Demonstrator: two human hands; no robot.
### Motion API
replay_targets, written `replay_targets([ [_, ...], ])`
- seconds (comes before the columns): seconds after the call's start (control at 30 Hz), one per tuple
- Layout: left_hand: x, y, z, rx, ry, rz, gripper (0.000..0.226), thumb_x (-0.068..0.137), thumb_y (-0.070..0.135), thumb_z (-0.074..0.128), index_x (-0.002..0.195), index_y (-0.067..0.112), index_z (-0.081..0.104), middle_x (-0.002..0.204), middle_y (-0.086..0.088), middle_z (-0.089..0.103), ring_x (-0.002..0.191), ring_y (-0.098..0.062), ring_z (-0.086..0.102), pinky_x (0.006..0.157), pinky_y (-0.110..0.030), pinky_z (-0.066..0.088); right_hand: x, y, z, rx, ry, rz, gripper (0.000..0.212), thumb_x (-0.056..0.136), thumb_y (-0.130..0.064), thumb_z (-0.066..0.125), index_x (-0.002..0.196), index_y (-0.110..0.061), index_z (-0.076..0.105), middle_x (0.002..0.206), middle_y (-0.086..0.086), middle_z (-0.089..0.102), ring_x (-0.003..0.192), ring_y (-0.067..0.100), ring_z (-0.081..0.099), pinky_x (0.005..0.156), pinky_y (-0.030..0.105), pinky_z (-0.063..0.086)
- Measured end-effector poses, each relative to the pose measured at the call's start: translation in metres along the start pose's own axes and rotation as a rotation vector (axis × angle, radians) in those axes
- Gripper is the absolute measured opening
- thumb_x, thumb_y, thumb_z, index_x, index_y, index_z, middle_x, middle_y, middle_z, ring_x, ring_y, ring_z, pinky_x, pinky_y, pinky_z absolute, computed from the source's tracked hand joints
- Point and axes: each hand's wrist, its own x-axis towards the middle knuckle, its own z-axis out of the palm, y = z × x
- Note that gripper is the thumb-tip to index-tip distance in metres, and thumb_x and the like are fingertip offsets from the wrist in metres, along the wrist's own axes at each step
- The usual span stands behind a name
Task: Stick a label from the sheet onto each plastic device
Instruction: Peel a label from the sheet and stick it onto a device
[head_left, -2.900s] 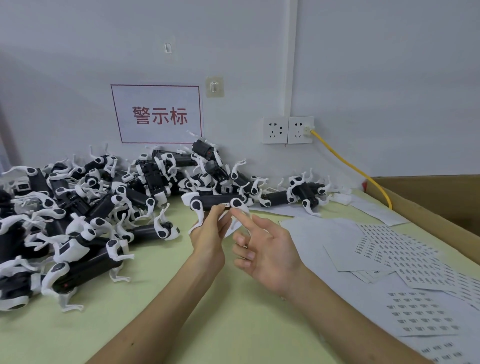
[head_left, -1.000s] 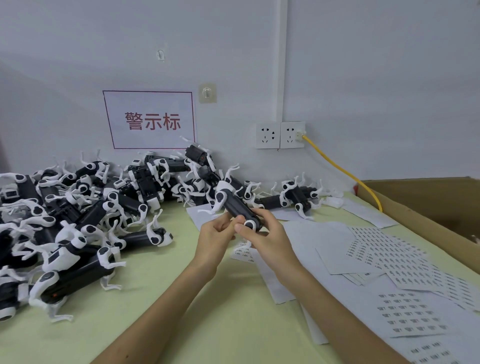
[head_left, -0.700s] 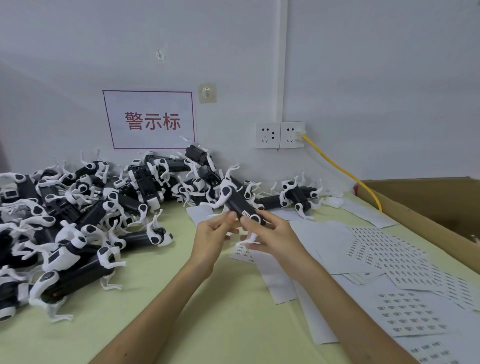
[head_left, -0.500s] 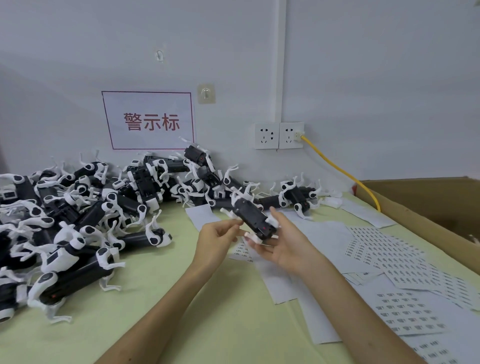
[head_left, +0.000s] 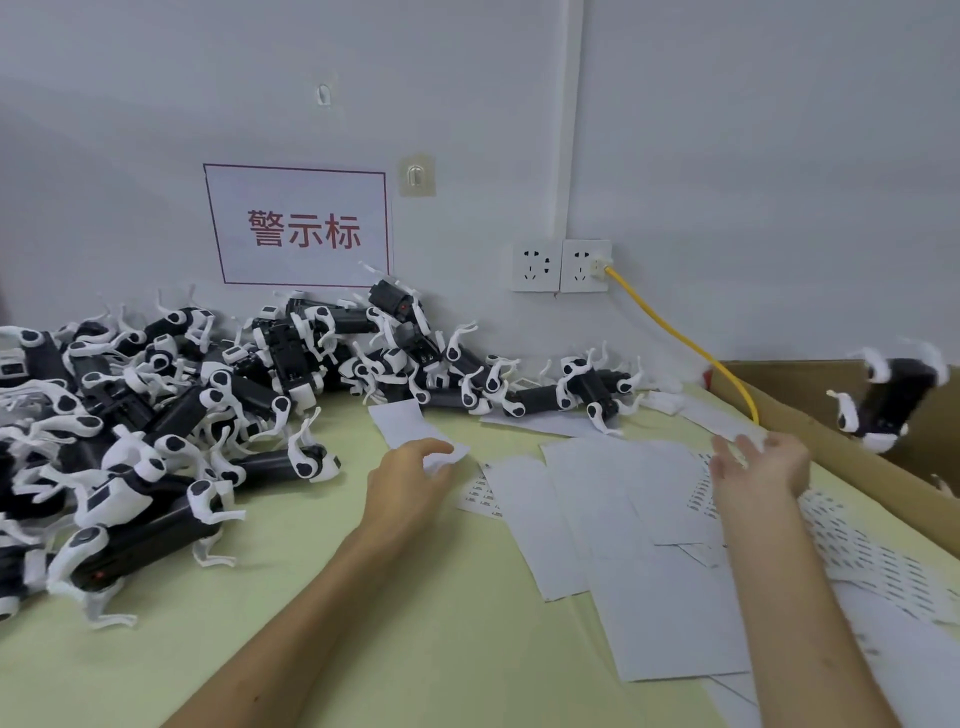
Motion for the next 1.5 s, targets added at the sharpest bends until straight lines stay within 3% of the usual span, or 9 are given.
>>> replay_targets([
  [0.13, 0.004, -0.005, 0.004, 0.175, -0.124, -0.054, 0.038, 0.099, 0.028, 0.053, 0.137, 0.029, 0.060, 0.141, 0.004, 0.061, 0.130, -0.021, 0.054, 0.107, -0.035, 0.036, -0.011, 0.016, 0.017, -0.197, -0.121, -0.055, 0.019, 0.098, -0.017, 0.050, 0.113, -0.011, 0.060, 0.118, 0.004, 0.067, 0.091, 0.021, 0.072, 0.076, 0.025, 0.049],
  [0.23, 0.005, -0.009, 0.006, 0.256, -0.132, -0.041, 0.037, 0.097, 0.025, 0.052, 0.133, 0.029, 0.062, 0.136, 0.005, 0.063, 0.126, -0.021, 0.055, 0.108, -0.036, 0.036, -0.015, 0.030, 0.025, -0.372, -0.199, -0.218, 0.026, 0.095, -0.012, 0.053, 0.118, -0.013, 0.066, 0.101, 0.000, 0.069, 0.077, 0.016, 0.070, 0.071, 0.025, 0.048],
  [0.37, 0.007, -0.012, 0.008, 0.274, -0.119, -0.029, 0.033, 0.097, 0.028, 0.053, 0.127, 0.030, 0.065, 0.135, 0.006, 0.063, 0.124, -0.020, 0.056, 0.109, -0.037, 0.036, -0.005, 0.050, 0.029, -0.789, -0.297, -0.348, 0.033, 0.089, -0.014, 0.061, 0.122, -0.017, 0.062, 0.117, 0.007, 0.066, 0.103, 0.027, 0.066, 0.081, 0.036, 0.045],
  [0.5, 0.007, -0.014, 0.010, 0.274, -0.083, -0.029, 0.030, 0.096, 0.027, 0.053, 0.123, 0.028, 0.066, 0.133, 0.005, 0.064, 0.120, -0.021, 0.059, 0.110, -0.040, 0.036, 0.008, 0.063, 0.033, -1.300, -0.435, -0.350, 0.026, 0.085, -0.018, 0.068, 0.108, -0.020, 0.056, 0.107, 0.005, 0.059, 0.107, 0.030, 0.056, 0.099, 0.045, 0.044],
  [0.83, 0.009, -0.019, 0.014, 0.269, -0.050, 0.015, 0.028, 0.096, 0.025, 0.053, 0.120, 0.027, 0.067, 0.130, 0.010, 0.064, 0.118, -0.018, 0.058, 0.105, -0.036, 0.035, 0.057, 0.091, 0.068, -1.891, -0.264, -0.402, 0.039, 0.098, -0.029, 0.049, 0.135, -0.016, 0.051, 0.141, 0.012, 0.046, 0.135, 0.031, 0.036, 0.109, 0.042, 0.027],
  [1.03, 0.010, -0.020, 0.016, 0.265, -0.057, 0.014, 0.030, 0.096, 0.025, 0.052, 0.123, 0.026, 0.066, 0.132, 0.011, 0.062, 0.121, -0.017, 0.056, 0.109, -0.040, 0.028, 0.067, 0.097, 0.066, -1.707, -0.228, -0.629, 0.024, 0.100, -0.014, 0.042, 0.111, -0.010, 0.064, 0.117, 0.014, 0.064, 0.115, 0.034, 0.055, 0.096, 0.039, 0.037],
  [1.13, 0.010, -0.021, 0.015, 0.260, -0.067, 0.015, 0.031, 0.096, 0.025, 0.052, 0.124, 0.026, 0.065, 0.134, 0.012, 0.062, 0.122, -0.016, 0.055, 0.111, -0.040, 0.027, 0.066, 0.089, 0.076, -1.370, -0.328, -0.588, 0.022, 0.100, -0.009, 0.043, 0.104, -0.002, 0.063, 0.110, 0.022, 0.066, 0.103, 0.038, 0.061, 0.084, 0.039, 0.045],
  [1.3, 0.009, -0.019, 0.014, 0.259, -0.074, 0.012, 0.031, 0.096, 0.025, 0.051, 0.124, 0.025, 0.065, 0.135, 0.010, 0.061, 0.122, -0.017, 0.055, 0.112, -0.042, 0.027, 0.054, 0.074, 0.090, -0.888, -0.468, -0.300, 0.016, 0.101, -0.007, 0.041, 0.091, -0.014, 0.052, 0.094, 0.010, 0.067, 0.083, 0.027, 0.068, 0.064, 0.030, 0.046],
  [1.5, 0.008, -0.019, 0.014, 0.255, -0.074, 0.017, 0.031, 0.096, 0.024, 0.051, 0.123, 0.024, 0.066, 0.134, 0.009, 0.062, 0.121, -0.017, 0.055, 0.111, -0.042, 0.028, 0.050, 0.067, 0.084, -0.597, -0.495, -0.166, 0.021, 0.102, -0.001, 0.042, 0.085, -0.010, 0.052, 0.097, 0.009, 0.061, 0.092, 0.030, 0.068, 0.079, 0.032, 0.056],
])
